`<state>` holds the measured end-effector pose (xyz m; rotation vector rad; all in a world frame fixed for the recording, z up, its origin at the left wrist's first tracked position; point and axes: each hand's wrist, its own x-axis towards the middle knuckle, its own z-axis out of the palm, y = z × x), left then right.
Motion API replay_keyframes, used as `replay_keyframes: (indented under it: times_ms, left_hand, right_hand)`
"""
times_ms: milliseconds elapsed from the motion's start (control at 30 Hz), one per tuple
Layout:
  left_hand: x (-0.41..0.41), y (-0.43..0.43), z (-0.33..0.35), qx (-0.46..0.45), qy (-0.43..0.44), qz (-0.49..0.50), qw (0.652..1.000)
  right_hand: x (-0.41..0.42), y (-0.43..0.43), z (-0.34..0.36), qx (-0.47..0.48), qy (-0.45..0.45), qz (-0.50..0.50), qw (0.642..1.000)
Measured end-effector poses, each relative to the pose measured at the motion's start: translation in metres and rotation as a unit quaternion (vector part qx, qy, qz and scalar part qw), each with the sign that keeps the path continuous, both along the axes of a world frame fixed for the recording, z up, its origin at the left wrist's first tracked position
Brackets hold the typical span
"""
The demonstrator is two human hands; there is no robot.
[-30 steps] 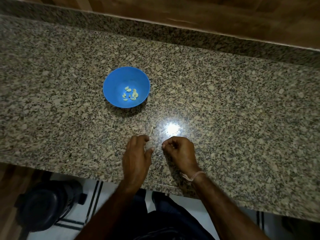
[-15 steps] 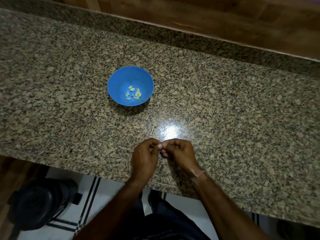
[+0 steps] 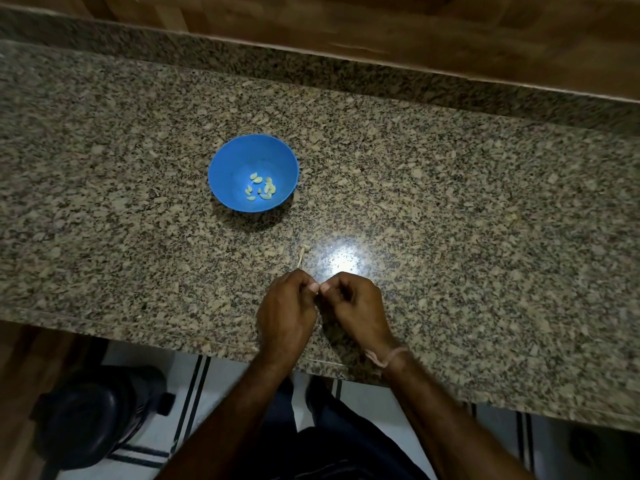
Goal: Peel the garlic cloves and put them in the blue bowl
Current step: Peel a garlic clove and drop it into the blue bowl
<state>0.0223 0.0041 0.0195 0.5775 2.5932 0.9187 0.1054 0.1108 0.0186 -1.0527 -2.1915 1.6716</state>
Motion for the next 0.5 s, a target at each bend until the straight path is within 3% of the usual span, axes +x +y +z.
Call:
replay_keyframes:
  times_ms: [67, 133, 167, 200, 267, 333, 367, 433, 500]
  left_hand:
    - [0.001, 0.001, -0.001, 0.003, -0.021, 0.013, 1.0]
    - [0.002, 0.003, -0.005, 0.066, -0.125, 0.055, 0.988]
    - [0.003, 0.003, -0.005, 0.084, -0.16, 0.067, 0.981]
    - [0.003, 0.002, -0.004, 0.087, -0.156, 0.065, 0.982]
    - [0.004, 0.0, 0.002, 0.041, -0.051, 0.017, 0.998]
    - [0.003, 0.0, 0.009, -0.006, 0.031, -0.017, 0.999]
    - [0.003, 0.0, 0.009, -0.011, 0.038, -0.028, 0.999]
    - [0.001, 0.001, 0.007, 0.019, -0.036, 0.008, 0.999]
    - [-0.001, 0.001, 0.003, 0.045, -0.087, 0.038, 0.994]
  right_hand:
    - [0.001, -0.002, -0.001, 0.094, 0.016, 0.023, 0.995]
    - [0.001, -0.001, -0.002, 0.188, 0.018, 0.062, 0.98]
    - [0.001, 0.0, -0.001, 0.192, 0.012, 0.064, 0.979]
    - [0.002, -0.001, -0.001, 0.161, -0.003, 0.049, 0.986]
    - [-0.001, -0.001, 0.002, -0.044, -0.026, -0.013, 0.999]
    - [-0.004, -0.001, 0.01, -0.239, -0.031, -0.061, 0.969]
    - [-0.003, -0.002, 0.009, -0.225, -0.023, -0.059, 0.972]
    - [-0.001, -0.004, 0.007, -0.033, -0.026, -0.017, 0.999]
    - [0.0, -0.005, 0.009, 0.052, -0.028, -0.012, 0.998]
